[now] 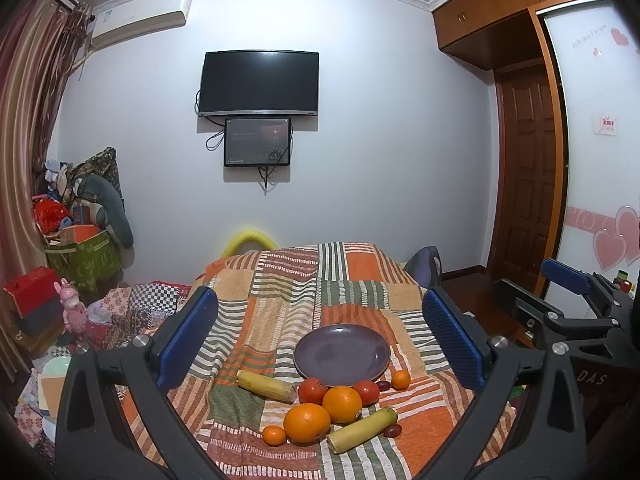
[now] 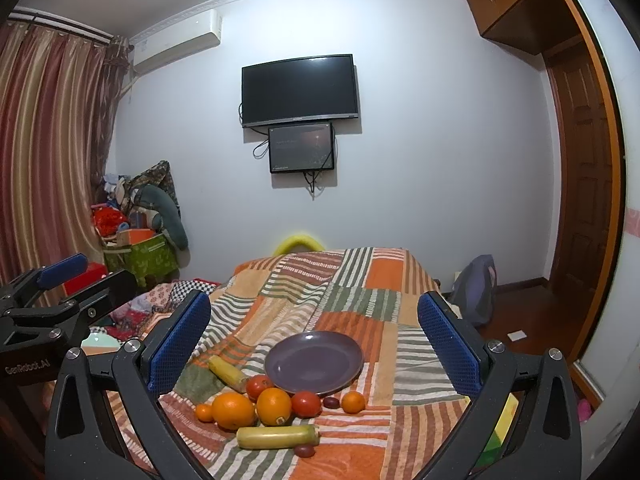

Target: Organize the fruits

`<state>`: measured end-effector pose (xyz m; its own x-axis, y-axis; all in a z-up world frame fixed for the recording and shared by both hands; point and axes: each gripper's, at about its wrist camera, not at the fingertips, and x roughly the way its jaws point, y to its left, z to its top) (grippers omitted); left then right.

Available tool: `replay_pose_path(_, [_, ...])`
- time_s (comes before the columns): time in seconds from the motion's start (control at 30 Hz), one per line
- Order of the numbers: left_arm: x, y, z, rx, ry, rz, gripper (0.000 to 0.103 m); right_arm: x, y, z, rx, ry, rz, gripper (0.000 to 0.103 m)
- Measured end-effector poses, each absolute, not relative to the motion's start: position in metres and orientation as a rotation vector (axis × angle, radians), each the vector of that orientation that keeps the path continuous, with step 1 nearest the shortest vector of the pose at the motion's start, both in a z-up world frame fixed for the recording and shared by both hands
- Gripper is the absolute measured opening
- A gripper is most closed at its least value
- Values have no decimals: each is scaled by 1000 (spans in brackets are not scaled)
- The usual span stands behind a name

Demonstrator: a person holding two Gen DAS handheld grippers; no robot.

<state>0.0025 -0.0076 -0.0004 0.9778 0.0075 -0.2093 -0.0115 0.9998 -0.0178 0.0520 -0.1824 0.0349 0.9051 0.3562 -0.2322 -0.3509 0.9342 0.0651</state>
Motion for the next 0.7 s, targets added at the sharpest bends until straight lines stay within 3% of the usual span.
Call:
replay_pose_path(0.1, [5, -7, -3, -17, 218, 8, 99, 56, -184, 32, 29, 262, 386, 102])
replay_pose_path(0.37, [32, 7, -22, -13, 331, -8, 71, 73, -183, 9, -31, 344, 419, 77])
replay_pose_path(0.7, [76, 33, -82, 11, 579, -23, 58, 112, -188, -48, -64, 607, 421, 49])
